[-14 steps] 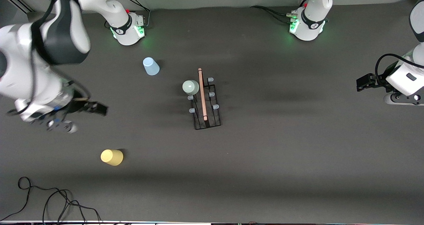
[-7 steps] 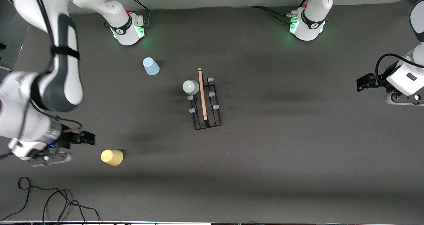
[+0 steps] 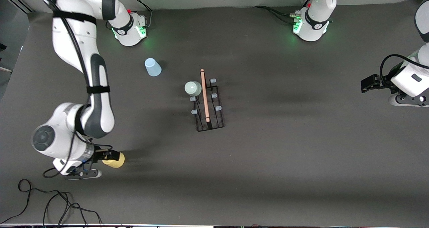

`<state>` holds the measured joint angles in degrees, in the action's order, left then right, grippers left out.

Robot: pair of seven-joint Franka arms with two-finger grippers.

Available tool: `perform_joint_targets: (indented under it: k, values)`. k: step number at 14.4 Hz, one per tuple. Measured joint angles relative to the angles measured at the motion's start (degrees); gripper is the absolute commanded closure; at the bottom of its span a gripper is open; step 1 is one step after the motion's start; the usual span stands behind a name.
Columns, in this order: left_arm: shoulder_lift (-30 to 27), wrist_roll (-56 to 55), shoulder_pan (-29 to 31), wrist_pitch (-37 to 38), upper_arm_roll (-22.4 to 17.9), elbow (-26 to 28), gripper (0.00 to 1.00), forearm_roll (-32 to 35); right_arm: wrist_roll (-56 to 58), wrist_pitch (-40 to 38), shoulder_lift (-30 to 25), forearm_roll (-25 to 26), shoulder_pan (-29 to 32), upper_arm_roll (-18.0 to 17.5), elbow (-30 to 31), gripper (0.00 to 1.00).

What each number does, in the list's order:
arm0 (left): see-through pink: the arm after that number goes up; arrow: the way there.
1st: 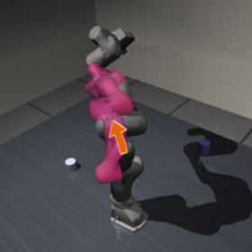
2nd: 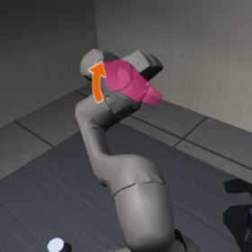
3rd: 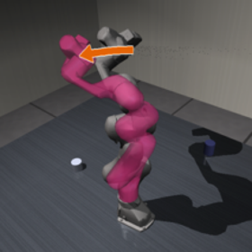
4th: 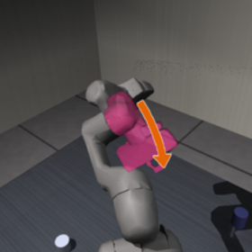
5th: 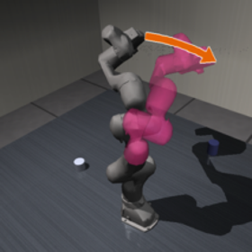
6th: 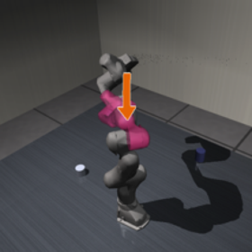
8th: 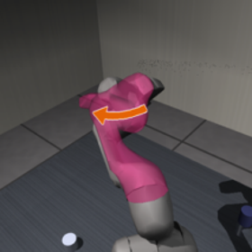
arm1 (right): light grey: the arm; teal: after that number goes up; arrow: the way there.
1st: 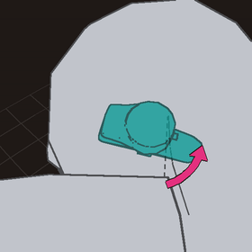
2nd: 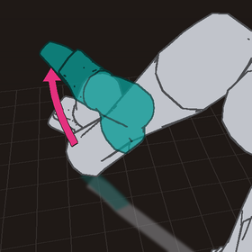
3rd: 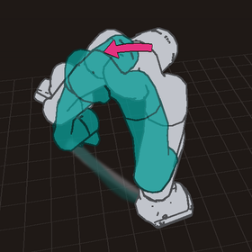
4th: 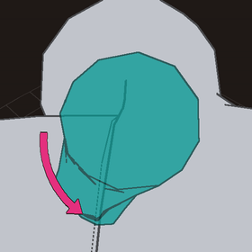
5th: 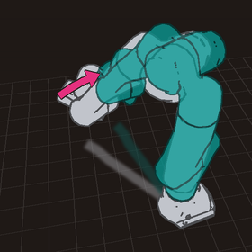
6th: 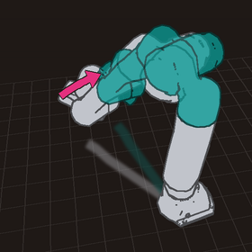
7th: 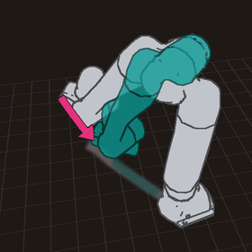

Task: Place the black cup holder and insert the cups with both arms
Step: 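Open the right gripper, move to the yellow cup and grasp it, then carry the yellow cup to the holder and lower it onto a peg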

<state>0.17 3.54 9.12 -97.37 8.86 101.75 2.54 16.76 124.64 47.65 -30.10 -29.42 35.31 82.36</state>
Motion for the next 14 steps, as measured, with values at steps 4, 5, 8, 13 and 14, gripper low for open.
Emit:
perform_joint_targets:
  k: [4,5,8,13,14]
  values:
    - [0.00,0.00,0.00,0.00,0.00,-0.01,0.00,0.00,2.85,1.18,2.71,-2.32,0.72,0.13,-0.21,0.00]
    - [0.00,0.00,0.00,0.00,0.00,-0.01,0.00,0.00,3.13,1.12,2.88,-2.46,1.00,0.14,-0.21,0.00]
    - [0.00,0.00,0.00,0.00,0.00,-0.02,0.00,0.00,3.34,0.99,3.40,-2.52,1.24,0.13,-0.21,0.00]
    - [0.00,0.00,0.00,0.00,0.01,-0.03,0.00,0.00,3.39,-0.18,3.80,-2.52,1.23,0.04,0.30,0.83]
    - [0.00,0.00,0.00,0.00,0.00,-0.03,0.00,0.00,3.41,-1.40,3.76,-2.52,1.23,0.10,0.16,0.88]
